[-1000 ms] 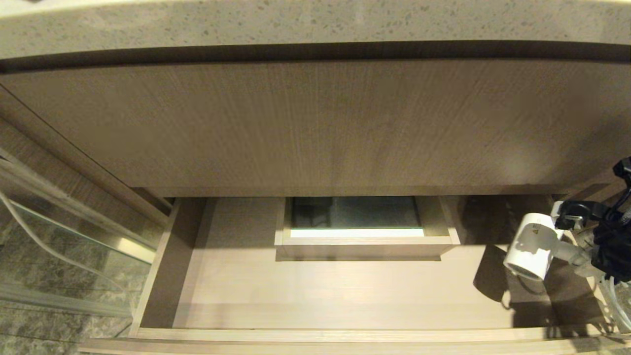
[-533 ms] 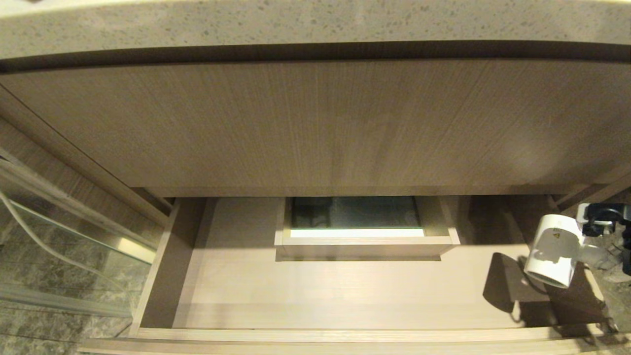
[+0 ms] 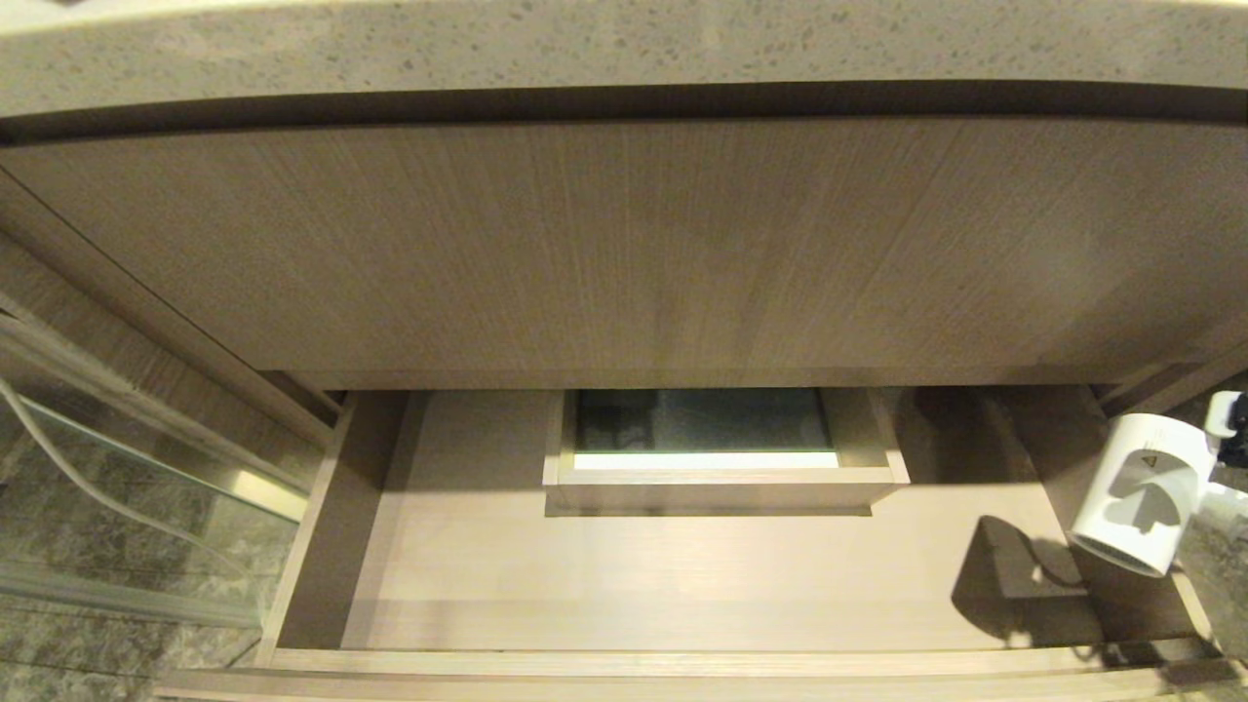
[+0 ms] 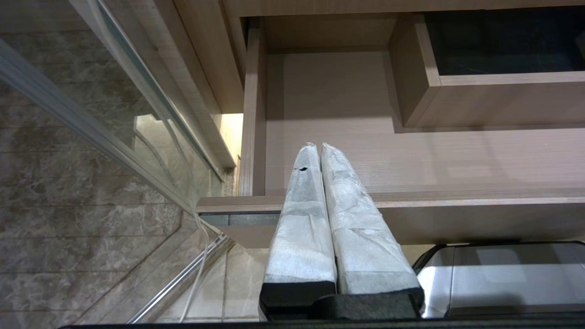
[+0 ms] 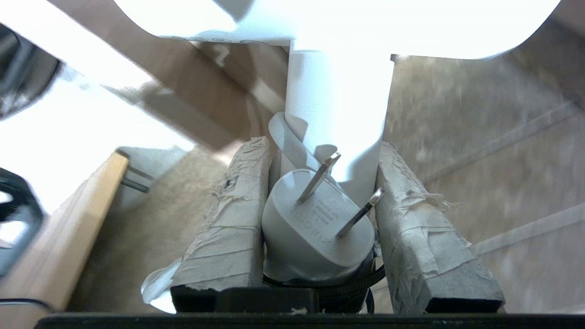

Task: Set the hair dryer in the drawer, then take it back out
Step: Place it on the countertop

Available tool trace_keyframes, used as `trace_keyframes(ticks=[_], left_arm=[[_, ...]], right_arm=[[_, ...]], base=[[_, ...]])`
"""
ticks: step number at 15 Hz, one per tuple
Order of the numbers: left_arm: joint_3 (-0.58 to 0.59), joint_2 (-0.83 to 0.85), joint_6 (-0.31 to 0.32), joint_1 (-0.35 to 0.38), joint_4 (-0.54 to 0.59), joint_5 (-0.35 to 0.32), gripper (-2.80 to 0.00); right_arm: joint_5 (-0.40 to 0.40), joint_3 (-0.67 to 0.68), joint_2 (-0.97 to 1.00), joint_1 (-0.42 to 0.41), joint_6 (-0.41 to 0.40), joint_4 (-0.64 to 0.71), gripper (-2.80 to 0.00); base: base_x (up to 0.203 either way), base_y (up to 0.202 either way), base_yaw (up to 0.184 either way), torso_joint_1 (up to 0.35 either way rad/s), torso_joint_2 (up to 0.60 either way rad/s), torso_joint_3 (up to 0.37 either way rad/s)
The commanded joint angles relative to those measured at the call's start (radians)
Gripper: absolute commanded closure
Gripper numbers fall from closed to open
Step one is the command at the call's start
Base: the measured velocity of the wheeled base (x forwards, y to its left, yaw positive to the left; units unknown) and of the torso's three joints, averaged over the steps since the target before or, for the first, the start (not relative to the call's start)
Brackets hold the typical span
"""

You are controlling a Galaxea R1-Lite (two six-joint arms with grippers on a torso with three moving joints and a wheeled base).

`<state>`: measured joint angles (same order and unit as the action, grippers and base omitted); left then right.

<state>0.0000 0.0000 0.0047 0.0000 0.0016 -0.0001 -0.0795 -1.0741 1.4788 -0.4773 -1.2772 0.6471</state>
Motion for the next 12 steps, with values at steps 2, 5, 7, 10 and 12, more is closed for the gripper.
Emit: trace_keyframes(ticks=[2,5,7,10,12], left_arm=[[0.0,0.0,0.0,0.0,0.0,0.0,0.0],[0.0,-0.002,0.0,0.0,0.0,0.0,0.0],[0.0,-0.002,0.0,0.0,0.0,0.0,0.0],[0.0,-0.001,0.0,0.0,0.0,0.0,0.0],[0.0,0.0,0.0,0.0,0.0,0.0,0.0]], right_arm=[[-0.02,0.04,-0.119,-0.003,0.037,0.007,0.0],[-0.049,0.106,-0.206,-0.003,0.093,-0.001,0.0],[-0.131,0.136,-0.243,-0.002,0.153,-0.004,0.0],[-0.188,0.152,-0.272,0.0,0.211,0.003,0.0],[-0.188,0.148,-0.306,0.0,0.212,-0.005,0.0]], base=[[0.0,0.0,0.0,0.0,0.0,0.0],[0.0,0.0,0.0,0.0,0.0,0.0],[0.0,0.0,0.0,0.0,0.0,0.0],[0.0,0.0,0.0,0.0,0.0,0.0],[0.0,0.0,0.0,0.0,0.0,0.0]])
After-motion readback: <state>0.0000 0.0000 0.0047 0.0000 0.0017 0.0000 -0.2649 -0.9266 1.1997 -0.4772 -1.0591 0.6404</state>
